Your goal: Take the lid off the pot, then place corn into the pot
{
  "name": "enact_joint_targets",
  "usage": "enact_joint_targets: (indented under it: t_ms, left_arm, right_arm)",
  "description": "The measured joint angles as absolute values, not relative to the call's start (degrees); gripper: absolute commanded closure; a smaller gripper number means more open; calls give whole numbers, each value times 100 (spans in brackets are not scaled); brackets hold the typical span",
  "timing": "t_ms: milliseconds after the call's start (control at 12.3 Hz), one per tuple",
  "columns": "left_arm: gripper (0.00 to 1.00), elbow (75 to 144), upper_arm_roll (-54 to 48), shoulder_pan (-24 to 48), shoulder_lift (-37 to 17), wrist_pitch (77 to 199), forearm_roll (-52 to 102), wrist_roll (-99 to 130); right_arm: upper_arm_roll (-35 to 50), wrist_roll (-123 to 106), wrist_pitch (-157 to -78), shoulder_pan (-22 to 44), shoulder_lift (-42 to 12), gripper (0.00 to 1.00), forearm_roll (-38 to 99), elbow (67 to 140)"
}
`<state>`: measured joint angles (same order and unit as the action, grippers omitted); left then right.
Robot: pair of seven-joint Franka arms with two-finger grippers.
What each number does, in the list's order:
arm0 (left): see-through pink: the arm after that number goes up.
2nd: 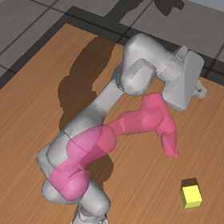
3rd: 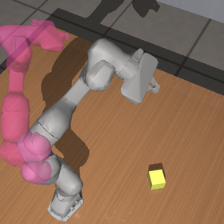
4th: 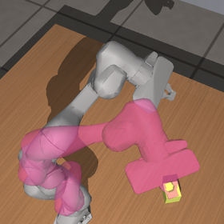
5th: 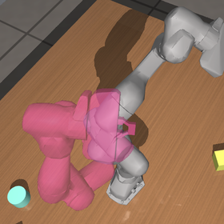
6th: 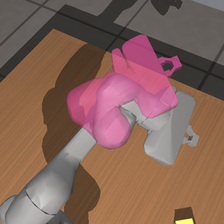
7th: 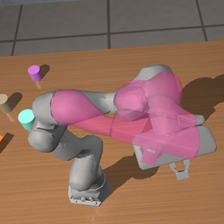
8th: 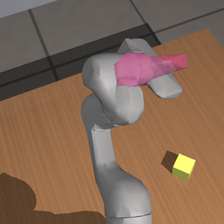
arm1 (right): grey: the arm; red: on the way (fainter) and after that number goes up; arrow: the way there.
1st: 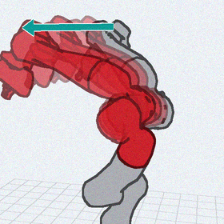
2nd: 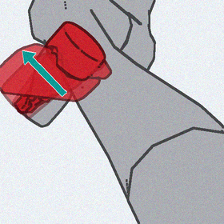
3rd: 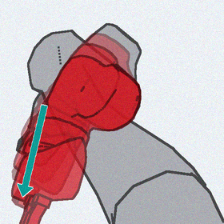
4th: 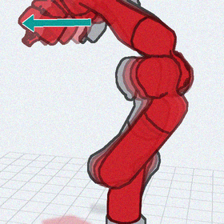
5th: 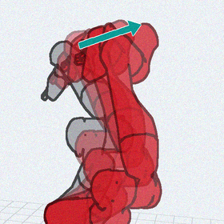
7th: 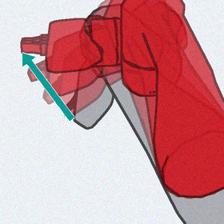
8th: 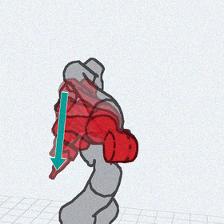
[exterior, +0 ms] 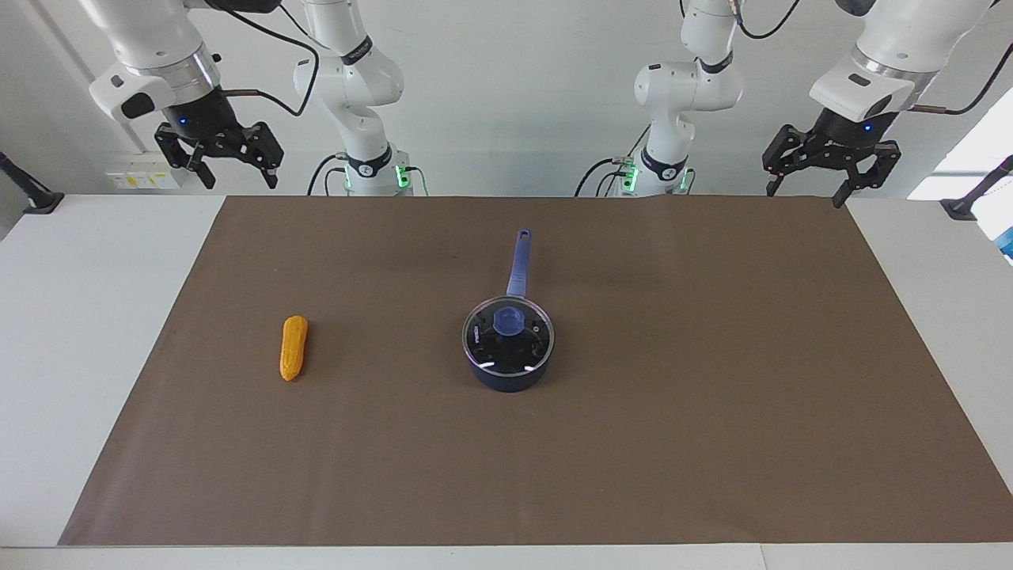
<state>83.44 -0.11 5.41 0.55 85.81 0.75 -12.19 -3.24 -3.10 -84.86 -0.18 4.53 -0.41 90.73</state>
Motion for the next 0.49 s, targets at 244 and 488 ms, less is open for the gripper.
enact_joint_targets:
  t_ms: [244,488]
  left_arm:
    - [0,8344,-9,541,55,8581,75,-1210]
    - [0,8344,-6,541,54,8531,75,-1169]
  right_arm:
    - [-323,-311,-8486,-19,453,0,-41,9081]
    - [-322,-311,-8486,-17,453,0,-40,9081]
